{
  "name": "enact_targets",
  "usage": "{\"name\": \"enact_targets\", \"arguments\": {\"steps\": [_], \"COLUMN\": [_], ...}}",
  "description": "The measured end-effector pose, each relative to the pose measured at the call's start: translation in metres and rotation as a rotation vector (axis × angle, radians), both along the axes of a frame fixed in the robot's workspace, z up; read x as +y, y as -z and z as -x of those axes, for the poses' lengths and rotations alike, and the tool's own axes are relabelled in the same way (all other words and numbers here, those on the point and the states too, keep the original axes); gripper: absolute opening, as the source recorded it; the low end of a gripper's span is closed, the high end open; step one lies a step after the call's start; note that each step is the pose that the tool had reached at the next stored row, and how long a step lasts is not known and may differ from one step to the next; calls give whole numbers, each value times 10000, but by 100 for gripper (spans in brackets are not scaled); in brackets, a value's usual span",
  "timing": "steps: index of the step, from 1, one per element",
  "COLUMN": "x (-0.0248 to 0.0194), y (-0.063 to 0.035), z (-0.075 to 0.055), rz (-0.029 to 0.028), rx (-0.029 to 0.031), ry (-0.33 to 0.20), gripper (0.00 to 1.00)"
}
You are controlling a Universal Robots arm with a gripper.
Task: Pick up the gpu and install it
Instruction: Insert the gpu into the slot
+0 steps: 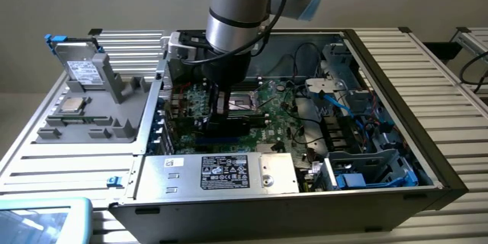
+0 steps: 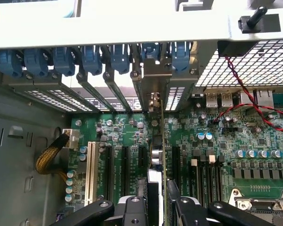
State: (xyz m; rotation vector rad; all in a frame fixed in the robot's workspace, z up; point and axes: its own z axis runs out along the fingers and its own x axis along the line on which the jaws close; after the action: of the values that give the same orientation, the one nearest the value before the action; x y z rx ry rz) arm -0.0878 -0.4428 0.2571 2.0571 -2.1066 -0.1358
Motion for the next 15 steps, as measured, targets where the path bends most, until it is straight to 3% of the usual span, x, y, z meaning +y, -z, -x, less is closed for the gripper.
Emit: {"name": "enact_targets", "arguments": {"steps": [6,15], "x": [1,-1], "y": [1,31], "z": [-32,-23], "rz": [-42,-46], "rx": [-2,-1], "ry": [37,179], "gripper": [27,27]}}
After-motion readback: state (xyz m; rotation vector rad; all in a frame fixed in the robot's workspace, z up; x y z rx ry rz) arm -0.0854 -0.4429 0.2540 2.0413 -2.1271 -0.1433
